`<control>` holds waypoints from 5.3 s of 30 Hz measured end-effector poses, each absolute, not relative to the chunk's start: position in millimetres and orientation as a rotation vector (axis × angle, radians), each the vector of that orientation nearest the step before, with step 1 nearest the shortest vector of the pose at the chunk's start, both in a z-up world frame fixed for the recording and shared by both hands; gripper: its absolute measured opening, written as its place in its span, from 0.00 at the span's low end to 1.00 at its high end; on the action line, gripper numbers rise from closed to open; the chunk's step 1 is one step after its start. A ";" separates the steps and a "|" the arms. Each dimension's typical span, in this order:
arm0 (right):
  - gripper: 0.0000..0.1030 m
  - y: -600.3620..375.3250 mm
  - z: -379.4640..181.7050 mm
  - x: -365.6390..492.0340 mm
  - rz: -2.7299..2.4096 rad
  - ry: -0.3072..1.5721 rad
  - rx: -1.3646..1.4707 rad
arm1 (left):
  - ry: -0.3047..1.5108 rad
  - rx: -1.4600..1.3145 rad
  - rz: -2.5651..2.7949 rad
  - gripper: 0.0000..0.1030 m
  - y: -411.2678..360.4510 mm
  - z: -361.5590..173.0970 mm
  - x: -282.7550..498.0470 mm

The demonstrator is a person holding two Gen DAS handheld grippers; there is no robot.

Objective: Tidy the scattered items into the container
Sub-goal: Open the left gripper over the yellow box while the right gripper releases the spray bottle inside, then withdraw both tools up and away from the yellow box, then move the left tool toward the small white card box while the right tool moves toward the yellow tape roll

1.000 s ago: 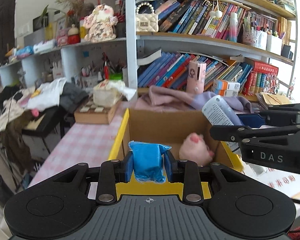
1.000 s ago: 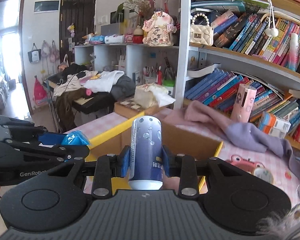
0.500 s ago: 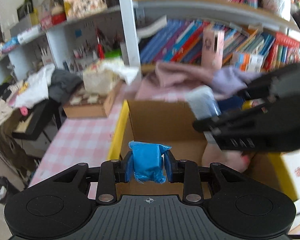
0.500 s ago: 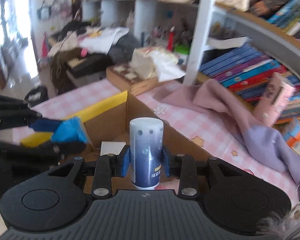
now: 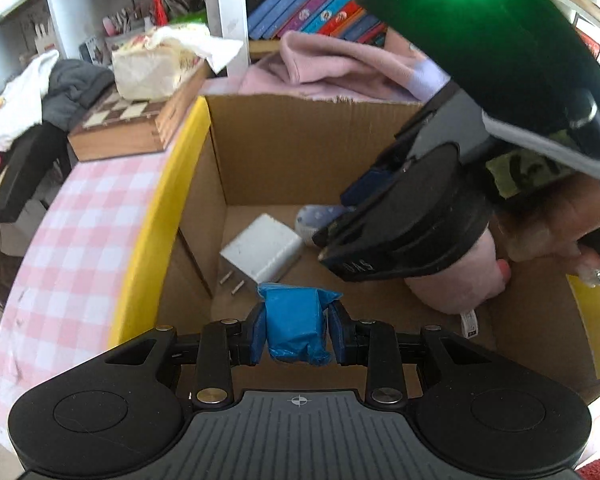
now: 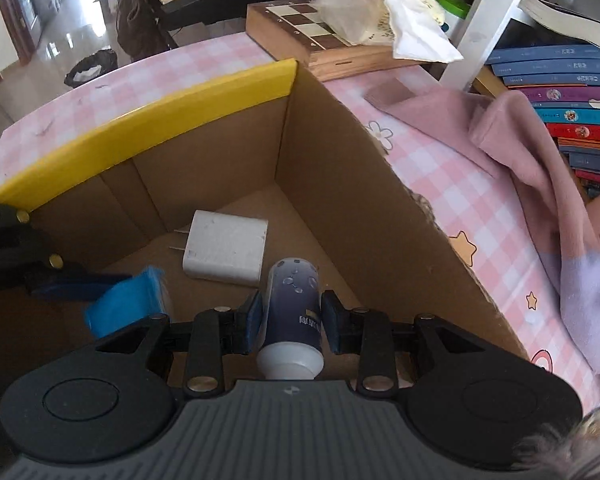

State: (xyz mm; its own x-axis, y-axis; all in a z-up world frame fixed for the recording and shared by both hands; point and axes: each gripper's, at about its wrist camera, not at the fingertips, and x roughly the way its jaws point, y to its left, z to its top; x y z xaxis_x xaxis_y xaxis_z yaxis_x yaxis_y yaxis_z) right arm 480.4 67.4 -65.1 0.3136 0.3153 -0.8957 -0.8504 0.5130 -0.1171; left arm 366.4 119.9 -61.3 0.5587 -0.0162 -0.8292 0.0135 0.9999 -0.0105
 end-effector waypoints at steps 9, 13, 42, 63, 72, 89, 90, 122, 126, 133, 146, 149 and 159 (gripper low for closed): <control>0.54 64.6 -51.4 475.4 0.837 0.896 -0.566 | 0.942 -0.029 -0.043 0.46 121.9 -52.6 353.6; 0.61 54.4 -27.5 460.3 0.815 0.814 -0.512 | 0.882 0.005 -0.071 0.65 111.1 -40.1 337.1; 0.70 -71.7 64.4 271.8 0.521 0.511 -0.202 | 0.578 -0.023 -0.019 0.96 114.6 34.1 170.0; 0.75 -144.4 23.1 144.4 0.238 0.499 -0.156 | 0.575 0.101 -0.085 0.98 66.8 17.3 115.1; 0.82 -150.4 3.8 122.7 0.200 0.574 -0.127 | 0.614 0.132 -0.123 0.98 48.0 5.3 101.0; 0.95 -162.1 -11.2 118.8 0.155 0.677 -0.147 | 0.733 0.106 -0.175 0.98 29.5 -14.8 107.2; 0.95 -164.1 -11.8 117.9 0.150 0.680 -0.146 | 0.738 0.107 -0.182 0.98 27.4 -15.9 107.5; 0.95 -196.4 -17.9 211.2 0.137 0.672 -0.082 | 0.634 0.206 -0.322 0.98 -26.6 -11.0 165.3; 0.95 -214.6 -16.0 235.2 0.126 0.676 -0.081 | 0.637 0.198 -0.337 0.98 -42.7 -10.4 188.5; 0.95 -254.3 -14.3 278.3 0.117 0.696 -0.091 | 0.651 0.188 -0.354 0.98 -82.4 -10.7 228.0; 0.95 -311.1 -16.1 367.4 0.220 0.686 -0.145 | 0.711 0.134 -0.228 0.97 -140.6 -23.0 307.5; 0.95 -317.3 -20.7 391.0 0.261 0.700 -0.145 | 0.739 0.102 -0.173 0.96 -144.6 -28.2 325.5; 0.95 -312.0 -42.6 476.6 0.422 0.746 -0.199 | 0.855 0.003 -0.045 0.69 -153.7 -57.3 381.7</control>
